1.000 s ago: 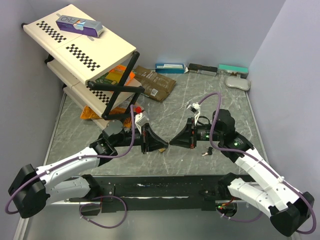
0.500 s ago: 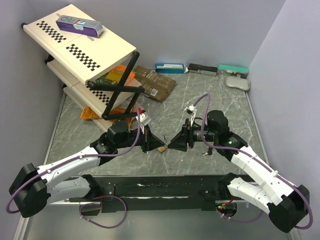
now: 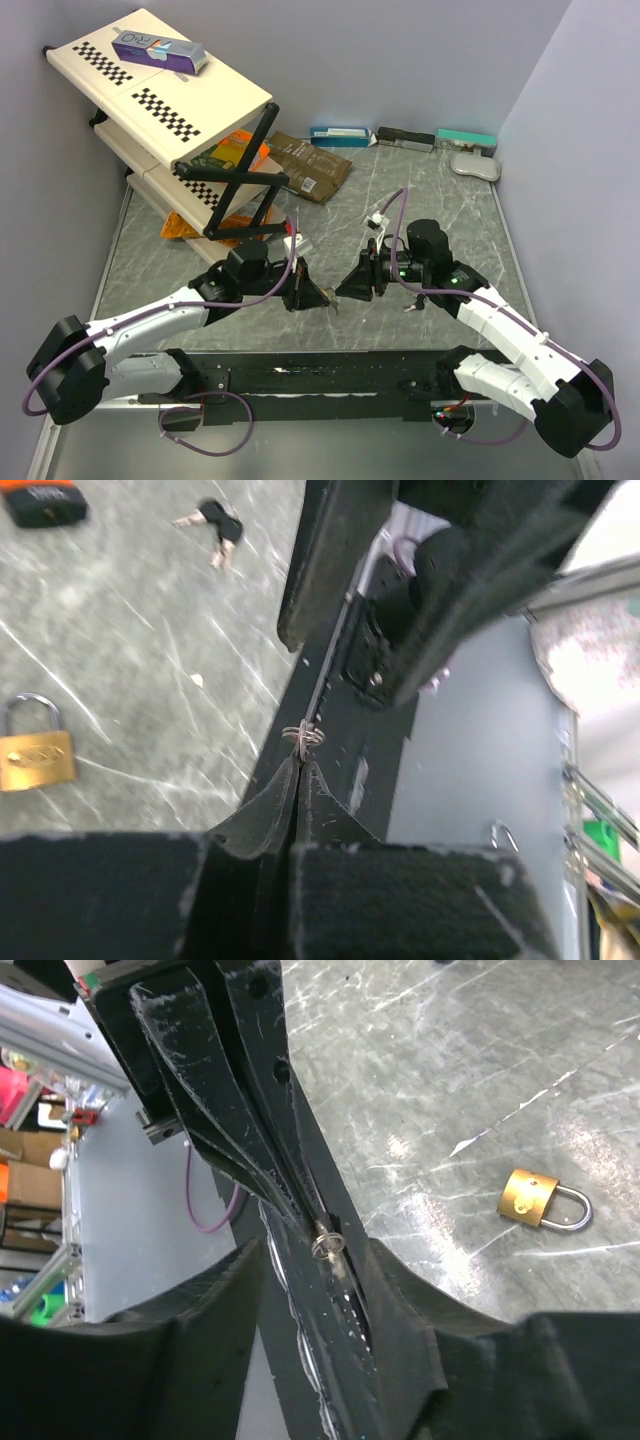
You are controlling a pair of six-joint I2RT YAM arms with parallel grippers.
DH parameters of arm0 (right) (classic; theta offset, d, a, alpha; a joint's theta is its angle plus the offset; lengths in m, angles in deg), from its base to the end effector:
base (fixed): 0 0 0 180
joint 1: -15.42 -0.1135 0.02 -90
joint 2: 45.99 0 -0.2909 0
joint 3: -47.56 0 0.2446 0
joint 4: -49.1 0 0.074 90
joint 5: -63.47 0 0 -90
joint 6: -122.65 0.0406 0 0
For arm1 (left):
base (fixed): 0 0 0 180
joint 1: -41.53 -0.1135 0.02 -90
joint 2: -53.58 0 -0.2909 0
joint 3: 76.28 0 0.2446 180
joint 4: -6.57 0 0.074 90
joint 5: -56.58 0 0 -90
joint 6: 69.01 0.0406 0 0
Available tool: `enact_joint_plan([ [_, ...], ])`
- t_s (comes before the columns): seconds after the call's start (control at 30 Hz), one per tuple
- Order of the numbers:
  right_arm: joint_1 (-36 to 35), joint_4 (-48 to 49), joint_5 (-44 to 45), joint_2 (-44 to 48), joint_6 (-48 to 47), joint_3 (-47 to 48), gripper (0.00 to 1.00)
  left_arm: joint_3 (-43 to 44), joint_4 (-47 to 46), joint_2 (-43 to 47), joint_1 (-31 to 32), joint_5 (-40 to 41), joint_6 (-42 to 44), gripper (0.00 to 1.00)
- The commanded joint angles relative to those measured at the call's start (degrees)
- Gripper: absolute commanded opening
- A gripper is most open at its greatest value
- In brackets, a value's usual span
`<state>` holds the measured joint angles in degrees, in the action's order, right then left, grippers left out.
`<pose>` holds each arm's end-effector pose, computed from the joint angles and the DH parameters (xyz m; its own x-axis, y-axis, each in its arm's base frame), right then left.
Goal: Unlock with the key
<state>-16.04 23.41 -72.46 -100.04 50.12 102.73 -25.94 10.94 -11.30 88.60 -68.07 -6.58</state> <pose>0.1441 0.1223 0.3113 -0.6146 -0.1313 -0.7778 -0.7715 0.3058 0.5580 0.1431 -0.1877 0.2807 -0.6440 0.1333 -0.7533 0.7565 0.2574 -0.6012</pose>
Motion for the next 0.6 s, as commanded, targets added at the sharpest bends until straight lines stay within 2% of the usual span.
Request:
enact_joint_plan([
  [0.0,-0.7,0.9,-2.1,-0.4,-2.6,2.1,0.45,3.2,3.6,1.0,0.0,-4.5,2.0,0.01],
  [0.57,-4.7,3.0,-3.0,-3.9,-2.0,1.2,0.32,3.7,3.8,0.5,0.0,-6.8,2.6,0.01],
])
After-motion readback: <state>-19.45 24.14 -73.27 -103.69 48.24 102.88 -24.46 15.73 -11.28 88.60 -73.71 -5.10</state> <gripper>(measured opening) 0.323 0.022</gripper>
